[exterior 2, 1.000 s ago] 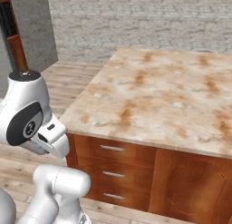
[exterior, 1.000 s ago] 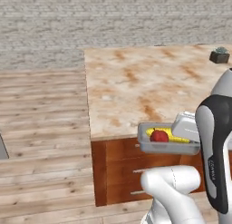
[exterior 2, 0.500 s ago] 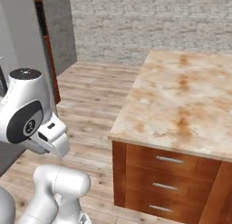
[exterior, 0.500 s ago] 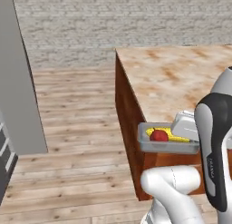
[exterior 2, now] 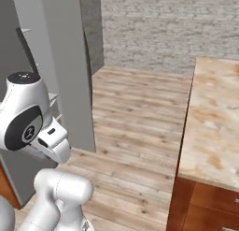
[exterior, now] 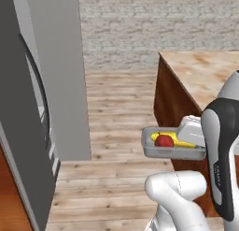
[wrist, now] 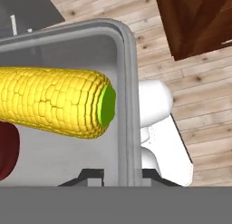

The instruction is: Take the bell pepper and corn out of the freezer and place them in the tupperware container on the counter. Then put the tupperware containing the vegetables back in the freezer.

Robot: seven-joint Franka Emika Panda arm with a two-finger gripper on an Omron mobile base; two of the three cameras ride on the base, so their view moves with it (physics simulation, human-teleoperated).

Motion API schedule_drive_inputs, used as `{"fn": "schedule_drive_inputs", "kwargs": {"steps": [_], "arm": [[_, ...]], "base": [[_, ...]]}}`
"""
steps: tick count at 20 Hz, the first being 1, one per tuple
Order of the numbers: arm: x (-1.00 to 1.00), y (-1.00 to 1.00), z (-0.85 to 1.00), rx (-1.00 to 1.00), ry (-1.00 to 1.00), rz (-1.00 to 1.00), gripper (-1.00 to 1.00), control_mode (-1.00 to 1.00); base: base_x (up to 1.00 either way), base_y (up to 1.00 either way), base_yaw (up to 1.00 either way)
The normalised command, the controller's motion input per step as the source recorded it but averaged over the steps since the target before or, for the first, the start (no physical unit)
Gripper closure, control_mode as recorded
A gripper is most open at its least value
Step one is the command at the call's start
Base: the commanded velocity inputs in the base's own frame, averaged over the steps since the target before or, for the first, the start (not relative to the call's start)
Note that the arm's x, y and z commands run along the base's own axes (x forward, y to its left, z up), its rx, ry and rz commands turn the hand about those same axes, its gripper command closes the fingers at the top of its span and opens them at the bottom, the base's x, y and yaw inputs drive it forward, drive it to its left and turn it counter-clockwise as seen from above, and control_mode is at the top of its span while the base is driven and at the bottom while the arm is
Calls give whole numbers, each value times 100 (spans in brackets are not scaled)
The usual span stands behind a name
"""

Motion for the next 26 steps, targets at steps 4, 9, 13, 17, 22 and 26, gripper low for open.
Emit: {"fn": "schedule_drive_inputs", "kwargs": {"steps": [4, 9, 13, 17, 22, 26], "arm": [[0, 0, 0, 0, 0, 0, 100, 100], [0, 0, 0, 0, 0, 0, 100, 100], [0, 0, 0, 0, 0, 0, 100, 100], [0, 0, 0, 0, 0, 0, 100, 100], [0, 0, 0, 0, 0, 0, 100, 100], [0, 0, 0, 0, 0, 0, 100, 100]], "base": [[100, 62, 16], [100, 8, 36], [100, 0, 50], [100, 0, 70], [82, -25, 75], [25, -50, 68]]}}
